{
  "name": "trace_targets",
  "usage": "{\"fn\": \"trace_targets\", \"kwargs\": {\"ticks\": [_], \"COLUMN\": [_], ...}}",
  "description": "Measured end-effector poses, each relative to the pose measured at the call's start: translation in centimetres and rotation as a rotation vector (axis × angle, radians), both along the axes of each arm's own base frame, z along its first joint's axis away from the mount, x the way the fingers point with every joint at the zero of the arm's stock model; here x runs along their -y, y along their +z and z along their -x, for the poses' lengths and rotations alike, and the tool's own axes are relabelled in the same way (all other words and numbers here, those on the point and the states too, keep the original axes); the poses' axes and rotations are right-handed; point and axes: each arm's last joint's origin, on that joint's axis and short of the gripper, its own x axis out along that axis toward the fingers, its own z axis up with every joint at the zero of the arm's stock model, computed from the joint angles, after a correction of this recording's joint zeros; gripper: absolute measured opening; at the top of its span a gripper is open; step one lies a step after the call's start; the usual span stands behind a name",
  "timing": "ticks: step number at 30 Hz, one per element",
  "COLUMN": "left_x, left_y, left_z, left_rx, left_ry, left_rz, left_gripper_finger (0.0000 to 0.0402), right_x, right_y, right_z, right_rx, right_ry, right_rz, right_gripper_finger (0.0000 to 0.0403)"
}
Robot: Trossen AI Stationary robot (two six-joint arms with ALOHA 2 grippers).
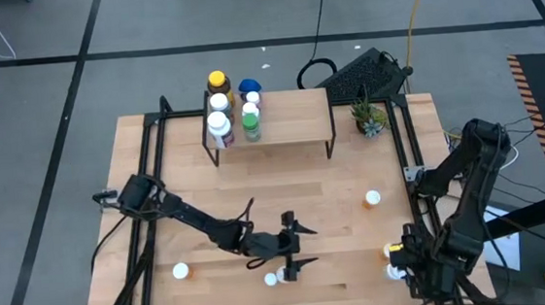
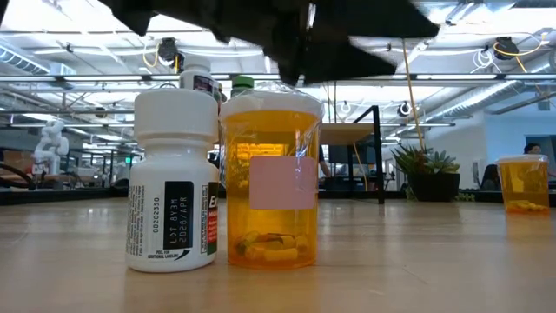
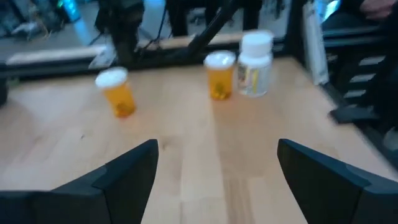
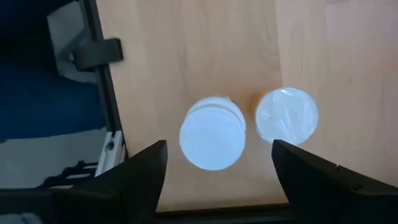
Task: Pick and place medicine bottles onto shelf by color
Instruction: Put the right small white medicine bottle on the shelf
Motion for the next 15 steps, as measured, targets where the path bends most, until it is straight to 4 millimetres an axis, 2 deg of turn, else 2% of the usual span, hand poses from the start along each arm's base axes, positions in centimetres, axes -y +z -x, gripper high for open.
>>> {"fn": "trace_targets", "kwargs": {"ticks": [10, 15], "left_x": [0.0, 0.0], "left_y": [-0.8, -0.9], "left_z": [0.3, 0.3], "left_rx": [-0.073, -0.076], "left_ry": [0.020, 0.026], "left_rz": [0.015, 0.033], "left_gripper_finger": [0.0333, 0.0333], "right_x": [-1.3, -1.4], "right_y": [-2.6, -2.9], "right_z": [-0.6, -0.7], "right_rx": [-0.050, -0.053], "right_ry": [0.071, 0.078], "right_rz": [0.107, 0.114], "right_gripper_finger": [0.0281, 0.0279]}}
